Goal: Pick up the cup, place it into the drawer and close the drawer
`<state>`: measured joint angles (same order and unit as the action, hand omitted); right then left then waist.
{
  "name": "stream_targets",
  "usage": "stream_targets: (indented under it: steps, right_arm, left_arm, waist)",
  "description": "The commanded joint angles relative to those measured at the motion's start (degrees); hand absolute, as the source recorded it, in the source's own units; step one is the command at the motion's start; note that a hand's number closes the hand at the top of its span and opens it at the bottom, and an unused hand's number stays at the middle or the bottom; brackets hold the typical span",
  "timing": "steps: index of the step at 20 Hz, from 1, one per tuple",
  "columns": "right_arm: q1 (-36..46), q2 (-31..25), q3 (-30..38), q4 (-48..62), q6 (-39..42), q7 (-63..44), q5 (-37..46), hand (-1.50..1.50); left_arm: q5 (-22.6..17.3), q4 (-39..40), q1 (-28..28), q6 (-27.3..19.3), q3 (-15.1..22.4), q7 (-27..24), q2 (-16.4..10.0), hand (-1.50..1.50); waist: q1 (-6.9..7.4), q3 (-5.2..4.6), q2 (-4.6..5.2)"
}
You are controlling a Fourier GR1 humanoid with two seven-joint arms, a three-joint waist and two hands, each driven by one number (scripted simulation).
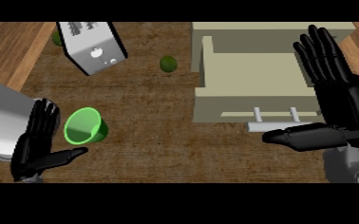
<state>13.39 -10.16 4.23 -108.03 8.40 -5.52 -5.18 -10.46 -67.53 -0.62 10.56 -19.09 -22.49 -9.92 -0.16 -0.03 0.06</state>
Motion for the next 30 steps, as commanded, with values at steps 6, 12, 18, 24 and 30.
stream_targets:
  steps: [6, 12, 18, 24, 30]
  right_arm:
    - [3.39, -2.17, 4.33, 3.40, 2.08, -0.12, -2.97, -1.50]
    - [0.90, -0.02, 2.31, 2.65, 1.13, 1.09, -0.72, -1.50]
    - [5.49, -1.53, 3.48, 2.09, 1.34, -3.07, -2.78, -1.50]
    - [-0.08, 0.31, 1.01, 1.57, 1.98, 0.90, -0.32, -1.50]
    - [3.08, -2.65, 4.13, 2.11, 4.00, -1.43, -3.76, -1.50]
  left_arm:
    - [4.06, 24.98, -6.91, 0.45, -1.82, -15.87, -3.40, -1.50]
    - [5.70, 43.32, -13.94, 1.42, -2.69, -27.22, -5.99, -1.50]
    - [6.02, 54.20, -19.83, 2.47, -4.28, -35.83, -7.56, -1.50]
    - [6.83, 57.34, -21.70, 0.58, -4.10, -37.16, -7.10, -1.50]
    - [7.04, 57.53, -22.64, 4.62, -3.74, -37.81, -8.63, -1.50]
  waist:
    - [-0.03, -0.01, 0.03]
    - [-0.24, -0.04, 0.08]
    - [-0.62, -0.13, 0.28]
    - [-1.21, -0.19, 0.45]
    - [-1.15, -0.20, 0.49]
